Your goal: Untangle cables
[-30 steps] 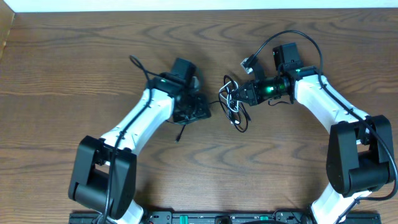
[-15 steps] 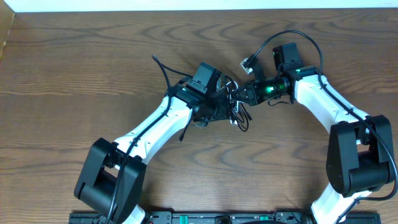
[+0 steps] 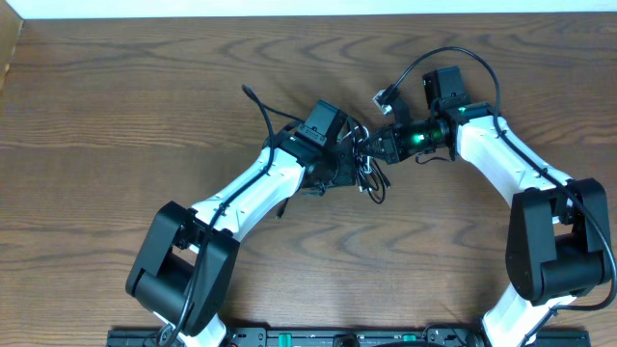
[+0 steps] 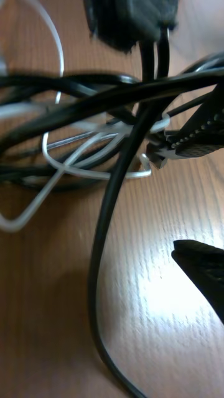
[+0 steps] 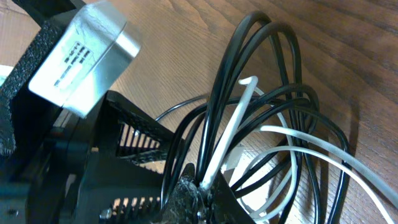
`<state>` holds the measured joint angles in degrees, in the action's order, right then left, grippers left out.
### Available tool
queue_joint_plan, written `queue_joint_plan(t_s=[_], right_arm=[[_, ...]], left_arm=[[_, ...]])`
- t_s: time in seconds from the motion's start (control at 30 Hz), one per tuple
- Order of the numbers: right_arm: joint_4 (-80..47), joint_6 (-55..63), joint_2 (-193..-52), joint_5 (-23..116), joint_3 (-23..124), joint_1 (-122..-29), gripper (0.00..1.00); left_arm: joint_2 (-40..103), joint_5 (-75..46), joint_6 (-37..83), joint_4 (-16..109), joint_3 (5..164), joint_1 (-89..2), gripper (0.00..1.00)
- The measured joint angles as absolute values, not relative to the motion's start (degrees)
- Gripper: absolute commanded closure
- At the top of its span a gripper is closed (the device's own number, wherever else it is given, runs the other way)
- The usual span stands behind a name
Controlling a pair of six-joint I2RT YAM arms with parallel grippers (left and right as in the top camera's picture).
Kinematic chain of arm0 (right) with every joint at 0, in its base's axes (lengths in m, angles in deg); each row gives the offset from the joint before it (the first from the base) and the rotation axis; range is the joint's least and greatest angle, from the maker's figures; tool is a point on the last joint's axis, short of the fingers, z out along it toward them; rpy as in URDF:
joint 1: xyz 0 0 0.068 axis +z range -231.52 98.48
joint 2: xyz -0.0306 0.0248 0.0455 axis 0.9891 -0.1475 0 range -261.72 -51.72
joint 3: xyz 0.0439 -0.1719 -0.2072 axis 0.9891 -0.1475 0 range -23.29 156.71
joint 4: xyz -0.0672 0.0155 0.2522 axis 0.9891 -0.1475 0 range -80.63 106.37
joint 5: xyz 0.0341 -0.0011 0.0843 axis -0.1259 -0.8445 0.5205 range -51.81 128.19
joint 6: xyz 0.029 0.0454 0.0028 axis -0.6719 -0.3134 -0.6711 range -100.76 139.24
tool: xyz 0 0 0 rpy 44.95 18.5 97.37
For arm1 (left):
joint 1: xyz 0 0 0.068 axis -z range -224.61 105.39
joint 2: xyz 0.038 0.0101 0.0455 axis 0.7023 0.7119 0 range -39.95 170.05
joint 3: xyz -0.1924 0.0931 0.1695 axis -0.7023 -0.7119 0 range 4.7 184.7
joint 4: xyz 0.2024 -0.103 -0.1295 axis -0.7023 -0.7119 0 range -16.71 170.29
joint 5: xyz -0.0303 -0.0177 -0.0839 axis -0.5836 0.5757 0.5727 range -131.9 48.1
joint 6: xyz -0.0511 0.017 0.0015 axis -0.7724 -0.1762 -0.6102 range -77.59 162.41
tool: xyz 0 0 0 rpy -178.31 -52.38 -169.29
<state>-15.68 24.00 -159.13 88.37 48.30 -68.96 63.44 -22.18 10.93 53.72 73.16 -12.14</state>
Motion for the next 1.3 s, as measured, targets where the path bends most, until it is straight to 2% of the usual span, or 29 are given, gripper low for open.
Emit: queue_joint_plan(t_s=[0.27,0.4,0.7,0.9,1.1,1.3], right_arm=[[-15.68,24.0,-159.13,88.39,48.3,-68.96,0.99],[-15.68,23.97,-159.13,88.41,48.3,-68.96,0.99],[-15.66,23.97,-159.13,89.28,48.3,-68.96,0.99],[-15.53,23.97,-159.13,89.24,48.3,-68.96,0.99],[-15.51,23.97,-159.13,89.24,48.3,-68.96,0.99],[-15.53,23.97,-159.13,89.24,48.3,-68.96,0.99]], left_arm=[[63.46,-14.46,16.37,57.67,73.16,-12.18,0.52],[63.46,-13.5,17.33,57.72,73.16,-12.14,0.57],[63.46,-18.09,16.91,60.32,73.16,-10.39,0.6],[63.46,-20.47,16.02,60.84,73.16,-9.89,0.71],[63.46,-21.52,15.41,60.76,73.16,-9.89,0.71],[63.46,-22.77,15.34,60.73,72.75,-9.89,0.76]])
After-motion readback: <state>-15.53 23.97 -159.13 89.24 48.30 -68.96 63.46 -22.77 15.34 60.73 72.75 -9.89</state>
